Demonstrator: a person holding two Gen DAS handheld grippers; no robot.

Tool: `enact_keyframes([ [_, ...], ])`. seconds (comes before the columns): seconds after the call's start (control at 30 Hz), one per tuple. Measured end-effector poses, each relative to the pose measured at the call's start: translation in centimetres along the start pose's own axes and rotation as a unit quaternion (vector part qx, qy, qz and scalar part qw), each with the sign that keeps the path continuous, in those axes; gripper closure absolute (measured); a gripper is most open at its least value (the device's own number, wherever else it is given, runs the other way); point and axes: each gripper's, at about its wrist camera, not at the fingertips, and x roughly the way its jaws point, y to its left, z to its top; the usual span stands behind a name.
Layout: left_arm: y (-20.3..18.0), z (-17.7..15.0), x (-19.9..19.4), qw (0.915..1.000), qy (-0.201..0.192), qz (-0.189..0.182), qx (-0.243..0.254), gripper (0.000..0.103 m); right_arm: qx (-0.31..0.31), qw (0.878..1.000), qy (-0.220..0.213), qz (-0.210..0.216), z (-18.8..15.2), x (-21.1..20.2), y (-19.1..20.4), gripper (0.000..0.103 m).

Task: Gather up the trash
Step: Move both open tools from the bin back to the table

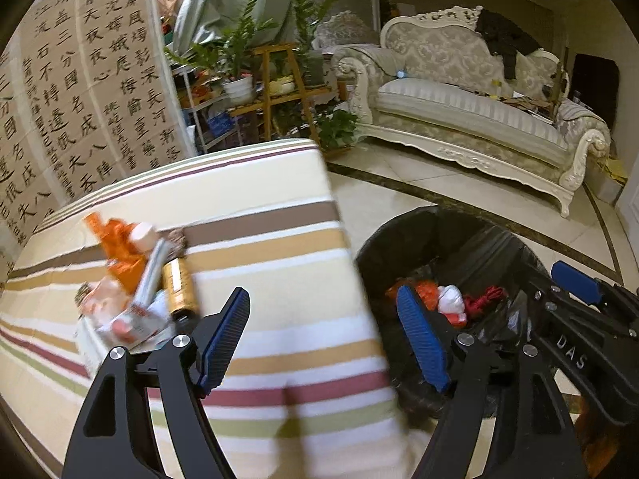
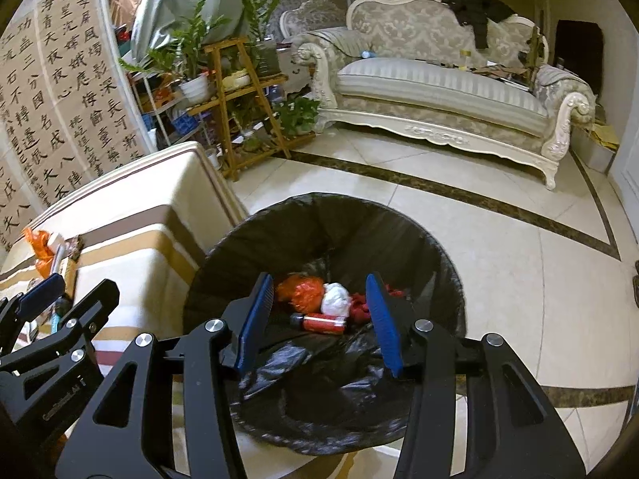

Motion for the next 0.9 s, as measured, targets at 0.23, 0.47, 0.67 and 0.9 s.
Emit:
enact_keyframes([
  [0.23,3.8,-1.9,-1.2,0.9992,0.009,0.029,-0.027,0.029,-0.026,0.999,0.006,0.027,-0.8,-0.5,3.5,0.056],
  [0.47,7.8,-3.7,-2.1,0.9967,0.018,0.054,-0.058,0.029,-0.056,0.997,0.010,0.051,-1.4,-1.1,7.3,0.056],
  [0.67,11.1,-5.3,-2.8,0.9931,0.027,0.075,-0.086,0.029,-0.084,0.994,0.014,0.072,-2.0,-1.6,10.8,0.056],
  [0.9,14.6,-6.7,-3.1,0.9876,0.038,0.096,-0.118,0.029,-0.113,0.989,0.021,0.090,-2.8,-1.6,14.1,0.056],
])
